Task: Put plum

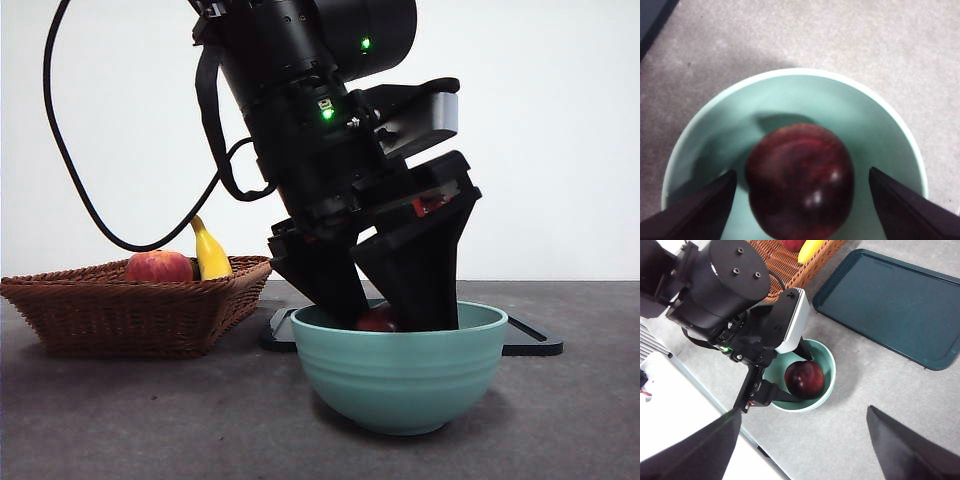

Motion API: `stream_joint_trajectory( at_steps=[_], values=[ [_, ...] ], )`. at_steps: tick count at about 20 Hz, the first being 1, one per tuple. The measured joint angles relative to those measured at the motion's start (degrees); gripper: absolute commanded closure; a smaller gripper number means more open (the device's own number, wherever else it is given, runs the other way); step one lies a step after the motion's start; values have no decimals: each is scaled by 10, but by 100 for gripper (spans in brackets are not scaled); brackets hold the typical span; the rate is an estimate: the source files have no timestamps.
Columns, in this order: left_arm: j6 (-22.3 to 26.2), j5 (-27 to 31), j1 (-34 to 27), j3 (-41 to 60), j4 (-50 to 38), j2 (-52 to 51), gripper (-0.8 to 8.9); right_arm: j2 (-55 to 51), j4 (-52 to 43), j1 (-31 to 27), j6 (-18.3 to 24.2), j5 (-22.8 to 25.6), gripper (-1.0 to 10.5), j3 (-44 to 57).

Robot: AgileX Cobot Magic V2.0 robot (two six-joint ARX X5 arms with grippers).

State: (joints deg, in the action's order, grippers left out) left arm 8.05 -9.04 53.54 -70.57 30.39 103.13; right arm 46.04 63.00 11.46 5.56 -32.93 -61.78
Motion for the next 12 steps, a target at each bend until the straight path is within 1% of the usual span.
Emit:
stream_joint_trajectory(
  at_steps=[6,9,12],
  values=[
    [0,0,0,0,4,-15,385,0,0,0,0,0,545,0],
    [-6,0,-2,0,1,-70,385,0,0,0,0,0,545,0],
    [-16,0,-19,0,1,-128,385,0,0,0,0,0,545,0]
  ],
)
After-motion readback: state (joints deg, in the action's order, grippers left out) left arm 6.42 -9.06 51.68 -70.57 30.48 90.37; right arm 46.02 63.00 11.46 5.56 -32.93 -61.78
